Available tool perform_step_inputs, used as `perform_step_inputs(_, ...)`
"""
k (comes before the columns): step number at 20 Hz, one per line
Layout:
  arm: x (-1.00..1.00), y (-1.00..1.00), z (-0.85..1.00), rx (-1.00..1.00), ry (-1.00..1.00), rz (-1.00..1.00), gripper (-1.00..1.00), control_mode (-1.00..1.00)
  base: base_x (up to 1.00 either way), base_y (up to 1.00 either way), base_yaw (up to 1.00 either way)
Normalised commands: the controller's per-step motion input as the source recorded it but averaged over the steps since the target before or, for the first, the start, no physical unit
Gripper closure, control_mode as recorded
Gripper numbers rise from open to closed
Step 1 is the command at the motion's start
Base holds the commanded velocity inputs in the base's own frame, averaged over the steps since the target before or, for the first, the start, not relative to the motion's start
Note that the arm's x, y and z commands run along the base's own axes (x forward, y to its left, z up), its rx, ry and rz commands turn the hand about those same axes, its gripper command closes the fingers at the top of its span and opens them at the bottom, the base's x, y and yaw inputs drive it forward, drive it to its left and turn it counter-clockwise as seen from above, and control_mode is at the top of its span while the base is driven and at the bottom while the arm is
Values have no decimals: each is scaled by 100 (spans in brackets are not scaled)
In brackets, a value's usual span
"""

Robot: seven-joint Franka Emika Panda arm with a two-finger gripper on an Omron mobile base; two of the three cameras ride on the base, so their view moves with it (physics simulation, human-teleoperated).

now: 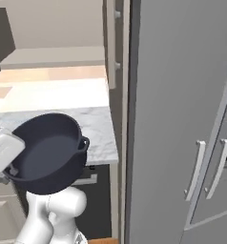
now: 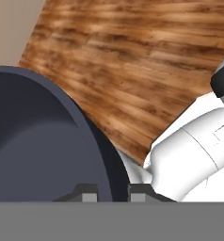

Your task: Pick the kettle from the cabinet and place it on a stove burner. Then pick the pot from the counter and place it on another stove burner. Finally, turn both burners on.

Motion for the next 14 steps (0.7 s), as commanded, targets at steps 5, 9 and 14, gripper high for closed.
perform_step_inputs(5,0,0,0,0,0,0,100,100,-38,4,-37)
perform_step_inputs(9,0,0,0,0,0,0,100,100,-36,6,-39)
perform_step_inputs(14,0,0,0,0,0,0,100,100,-40,6,-42)
